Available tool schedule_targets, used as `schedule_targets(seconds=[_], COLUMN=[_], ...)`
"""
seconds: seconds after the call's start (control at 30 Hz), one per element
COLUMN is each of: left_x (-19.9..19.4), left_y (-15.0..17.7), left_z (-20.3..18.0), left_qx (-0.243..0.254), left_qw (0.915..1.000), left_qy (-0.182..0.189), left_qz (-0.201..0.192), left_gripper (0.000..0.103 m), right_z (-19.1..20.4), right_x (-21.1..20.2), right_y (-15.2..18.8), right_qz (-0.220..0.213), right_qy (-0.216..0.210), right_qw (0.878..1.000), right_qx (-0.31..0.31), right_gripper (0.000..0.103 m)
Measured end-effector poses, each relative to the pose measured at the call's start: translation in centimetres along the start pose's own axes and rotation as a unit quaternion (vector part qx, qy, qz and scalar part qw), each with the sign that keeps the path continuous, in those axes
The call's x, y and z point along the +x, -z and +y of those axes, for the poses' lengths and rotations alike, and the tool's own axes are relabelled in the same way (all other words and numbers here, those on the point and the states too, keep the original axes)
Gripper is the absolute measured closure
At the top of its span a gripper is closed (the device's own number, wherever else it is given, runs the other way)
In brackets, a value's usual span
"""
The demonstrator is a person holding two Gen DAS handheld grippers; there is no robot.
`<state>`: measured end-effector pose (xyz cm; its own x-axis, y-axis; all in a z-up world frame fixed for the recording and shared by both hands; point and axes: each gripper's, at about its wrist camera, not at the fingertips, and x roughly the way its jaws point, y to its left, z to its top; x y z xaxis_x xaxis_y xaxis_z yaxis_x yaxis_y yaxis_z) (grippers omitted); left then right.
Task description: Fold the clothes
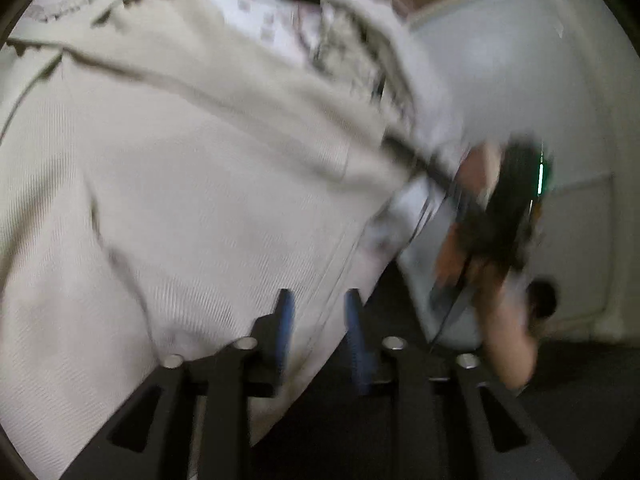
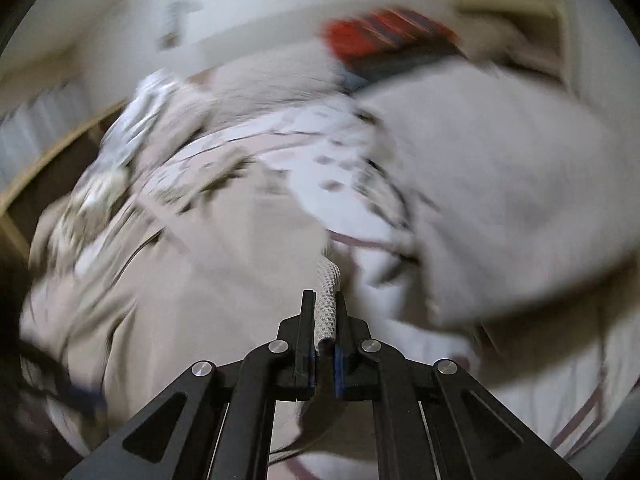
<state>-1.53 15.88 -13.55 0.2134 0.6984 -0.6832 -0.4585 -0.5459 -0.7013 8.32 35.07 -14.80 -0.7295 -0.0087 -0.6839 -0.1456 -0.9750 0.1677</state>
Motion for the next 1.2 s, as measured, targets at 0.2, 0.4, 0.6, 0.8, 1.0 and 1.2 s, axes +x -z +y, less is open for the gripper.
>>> schedule_targets(seconds=[0.2, 0.4, 0.6, 0.8, 1.0, 1.2], left_x=[0.8, 3.8, 4.7, 7.6, 6.6, 6.3], left_y=[-4.2, -6.2, -5.0, -6.0, -5.3, -4.2], left_z=[0.9, 2.5, 2.8, 3.1, 1.8, -0.6], left_qx=[-0.075, -0.117, -0.109, -0.092, -0.015, 0.076], left_qw=[0.9953, 0.9917, 0.9933, 0.9956, 0.9990, 0.9919], left_qy=[0.045, 0.052, 0.038, 0.008, -0.035, -0.084], left_qz=[-0.042, -0.006, 0.007, 0.014, -0.023, -0.057], left_gripper=[0.029, 0.029, 0.031, 0.084, 0.093, 0.093], right_z=[5.3, 9.0, 10.6, 10.4, 7.9, 0.7], right_x=[-0.9, -0.5, -0.1, 0.7, -0.5, -3.9], right_y=[1.5, 4.0, 5.4, 5.4, 4.2, -3.1], right_qz=[-0.004, -0.002, 0.013, 0.037, 0.097, 0.089], right_qy=[0.003, 0.003, -0.009, -0.041, -0.070, -0.086], right_qw=[0.987, 0.963, 0.947, 0.945, 0.958, 0.989], right_qx=[-0.161, -0.270, -0.321, -0.321, -0.262, -0.084], right_gripper=[0.096, 0.096, 0.096, 0.096, 0.050, 0.033])
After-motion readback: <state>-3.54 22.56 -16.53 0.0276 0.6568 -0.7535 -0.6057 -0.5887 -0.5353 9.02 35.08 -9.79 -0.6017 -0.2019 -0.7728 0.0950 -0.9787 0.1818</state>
